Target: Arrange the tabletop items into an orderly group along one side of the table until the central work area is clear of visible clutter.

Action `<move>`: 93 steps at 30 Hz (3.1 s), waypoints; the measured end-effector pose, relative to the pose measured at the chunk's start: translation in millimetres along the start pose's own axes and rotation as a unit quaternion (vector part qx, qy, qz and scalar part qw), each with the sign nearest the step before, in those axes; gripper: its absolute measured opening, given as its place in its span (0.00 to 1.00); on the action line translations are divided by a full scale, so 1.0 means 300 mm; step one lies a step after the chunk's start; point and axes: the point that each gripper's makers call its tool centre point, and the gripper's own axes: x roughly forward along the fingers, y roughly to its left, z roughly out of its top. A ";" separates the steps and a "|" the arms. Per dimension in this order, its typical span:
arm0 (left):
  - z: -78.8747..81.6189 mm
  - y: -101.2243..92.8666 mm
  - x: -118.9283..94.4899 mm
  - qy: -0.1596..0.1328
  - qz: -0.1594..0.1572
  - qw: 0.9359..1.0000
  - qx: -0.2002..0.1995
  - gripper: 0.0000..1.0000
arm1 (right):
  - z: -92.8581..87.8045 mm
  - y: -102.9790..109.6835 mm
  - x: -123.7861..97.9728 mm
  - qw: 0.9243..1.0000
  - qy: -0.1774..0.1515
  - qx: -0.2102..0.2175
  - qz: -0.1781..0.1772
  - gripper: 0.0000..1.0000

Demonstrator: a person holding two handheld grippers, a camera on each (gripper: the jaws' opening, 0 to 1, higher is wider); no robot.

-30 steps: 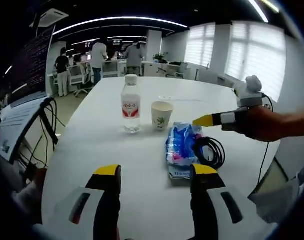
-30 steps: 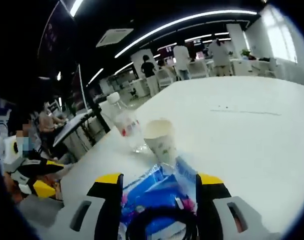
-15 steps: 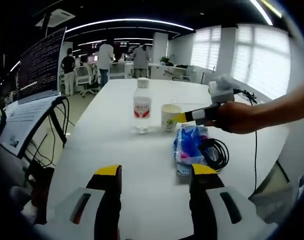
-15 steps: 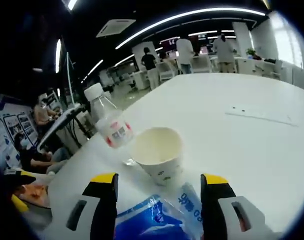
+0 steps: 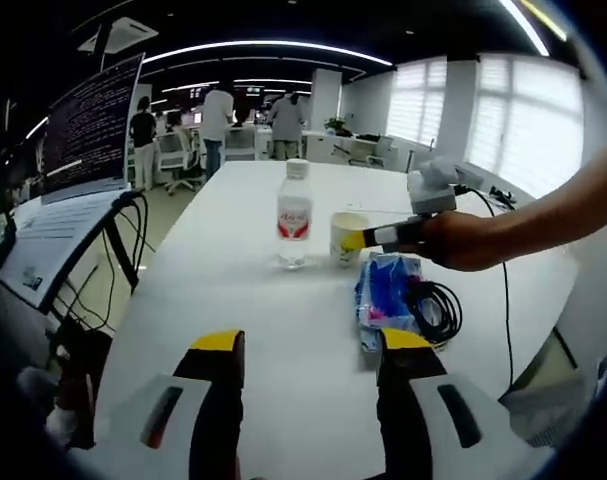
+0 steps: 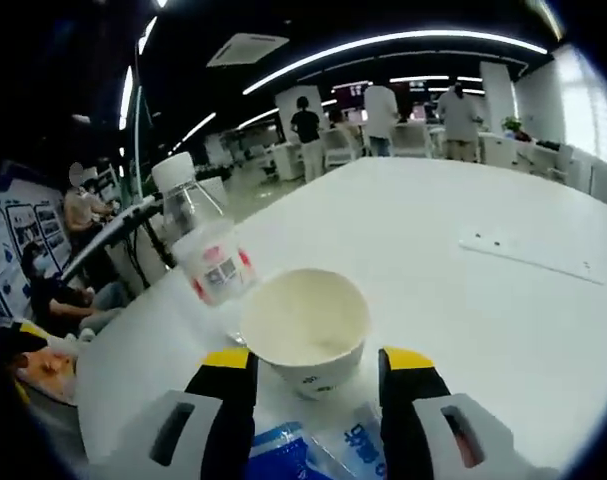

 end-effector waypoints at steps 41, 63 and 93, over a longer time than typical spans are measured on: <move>-0.002 0.031 0.002 -0.002 -0.002 1.000 -0.013 0.51 | 0.027 0.073 0.070 1.000 0.002 -0.019 0.016 0.37; 0.012 -0.007 0.020 -0.002 -0.017 1.000 -0.014 0.51 | 0.018 0.070 -0.007 0.999 0.019 0.029 0.030 0.50; -0.037 -0.138 0.089 0.028 -0.061 0.998 -0.020 0.49 | -0.128 -0.114 -0.417 0.998 0.001 0.066 -0.026 0.48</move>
